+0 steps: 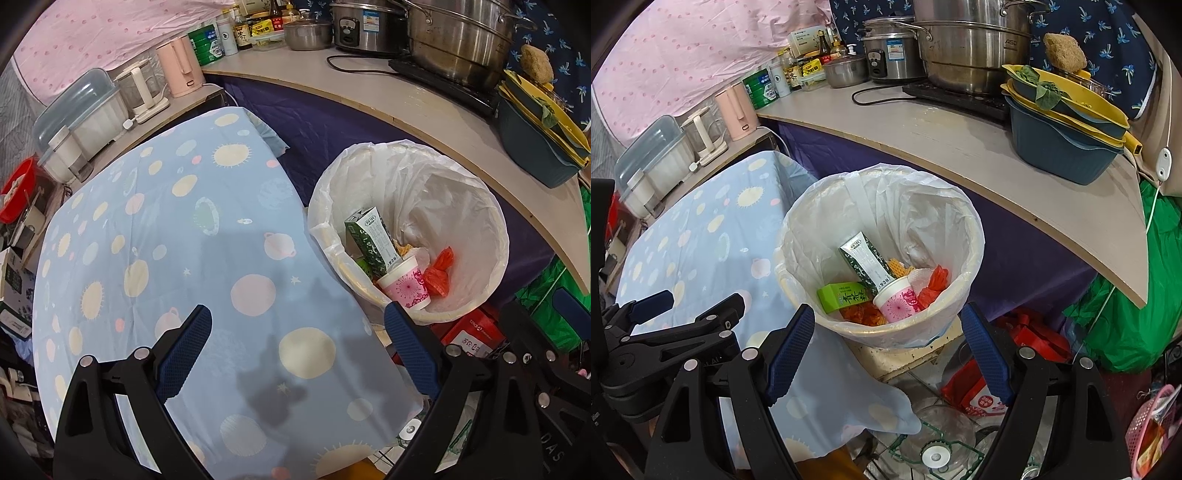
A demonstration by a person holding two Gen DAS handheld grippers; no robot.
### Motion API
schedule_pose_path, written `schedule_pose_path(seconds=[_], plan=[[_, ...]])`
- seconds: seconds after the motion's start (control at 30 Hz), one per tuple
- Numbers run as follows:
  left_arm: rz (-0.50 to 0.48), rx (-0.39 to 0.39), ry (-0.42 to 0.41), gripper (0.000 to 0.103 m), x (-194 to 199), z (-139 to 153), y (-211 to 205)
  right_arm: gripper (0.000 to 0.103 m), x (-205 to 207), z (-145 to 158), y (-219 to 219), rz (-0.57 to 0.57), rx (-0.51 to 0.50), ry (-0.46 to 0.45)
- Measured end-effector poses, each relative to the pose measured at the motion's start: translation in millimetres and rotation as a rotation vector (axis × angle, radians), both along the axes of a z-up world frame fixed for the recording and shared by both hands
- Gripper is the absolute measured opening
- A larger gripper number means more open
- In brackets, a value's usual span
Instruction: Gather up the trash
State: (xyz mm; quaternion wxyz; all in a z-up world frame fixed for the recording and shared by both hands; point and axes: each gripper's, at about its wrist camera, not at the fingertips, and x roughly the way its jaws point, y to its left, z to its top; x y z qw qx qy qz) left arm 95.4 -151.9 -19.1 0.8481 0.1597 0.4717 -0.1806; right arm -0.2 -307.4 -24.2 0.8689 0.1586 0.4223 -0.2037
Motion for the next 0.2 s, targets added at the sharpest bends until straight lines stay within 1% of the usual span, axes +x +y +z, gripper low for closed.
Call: schedule_pose_path(seconds=[0.2], plan=[[-0.001, -0.006, 0.014, 0.09, -0.8, -1.1, 1.1, 0.079, -1.0, -0.9, 1.0, 0.0, -0.001, 0.001]])
